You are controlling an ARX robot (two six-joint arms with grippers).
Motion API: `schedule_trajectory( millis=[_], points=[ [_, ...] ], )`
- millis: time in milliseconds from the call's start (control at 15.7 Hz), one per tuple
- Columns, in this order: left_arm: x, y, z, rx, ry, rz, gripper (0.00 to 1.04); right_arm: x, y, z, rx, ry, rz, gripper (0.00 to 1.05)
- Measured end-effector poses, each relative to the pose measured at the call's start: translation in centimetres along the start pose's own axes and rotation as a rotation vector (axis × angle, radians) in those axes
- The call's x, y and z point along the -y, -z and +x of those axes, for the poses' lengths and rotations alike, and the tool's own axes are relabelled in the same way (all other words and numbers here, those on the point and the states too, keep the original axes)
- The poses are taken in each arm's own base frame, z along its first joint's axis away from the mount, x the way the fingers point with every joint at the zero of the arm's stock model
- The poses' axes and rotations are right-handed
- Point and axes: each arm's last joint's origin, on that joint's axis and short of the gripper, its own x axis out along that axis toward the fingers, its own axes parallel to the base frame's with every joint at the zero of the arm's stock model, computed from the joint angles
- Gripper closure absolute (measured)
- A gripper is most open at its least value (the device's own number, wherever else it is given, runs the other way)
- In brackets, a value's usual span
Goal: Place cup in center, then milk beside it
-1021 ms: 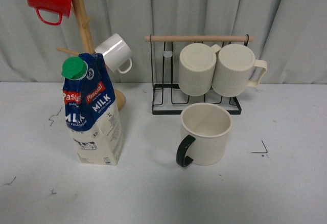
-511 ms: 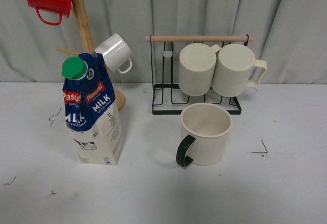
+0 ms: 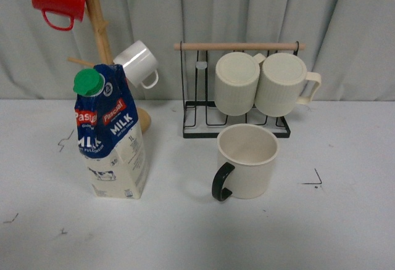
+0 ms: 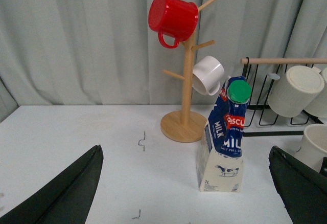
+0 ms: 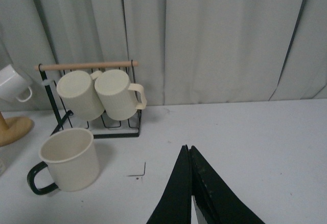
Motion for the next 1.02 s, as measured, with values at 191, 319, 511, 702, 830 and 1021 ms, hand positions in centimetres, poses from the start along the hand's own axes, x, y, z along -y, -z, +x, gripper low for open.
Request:
schedule_trajectory(
  millis=[191, 319, 511, 702, 830, 1021],
  points=[
    [0.0, 0.0, 0.0, -0.001, 0.000, 0.000, 0.07, 0.0, 0.2, 0.0, -0.015, -0.001, 0.000, 1.03],
    [0.0, 0.0, 0.0, -0.001, 0.000, 0.000, 0.07, 0.0, 0.2, 0.0, -0.014, 0.000, 0.000, 1.03],
    [0.0, 0.0, 0.0, -0.001, 0.000, 0.000, 0.07, 0.0, 0.2, 0.0, -0.014, -0.001, -0.001, 1.00],
    [0.0, 0.0, 0.0, -0.001, 0.000, 0.000, 0.07, 0.0, 0.2, 0.0, -0.014, -0.001, 0.000, 0.66],
    [1.2, -1.0, 4.3, -0.216, -0.068, 0.008, 0.07, 0.0, 0.2, 0.0, -0.015, -0.001, 0.000, 0.04],
    [2.9, -0.8, 9.9, -0.269, 0.009, 0.048, 0.07, 0.0, 0.2, 0.0, -0.014, -0.001, 0.000, 0.06]
  ],
)
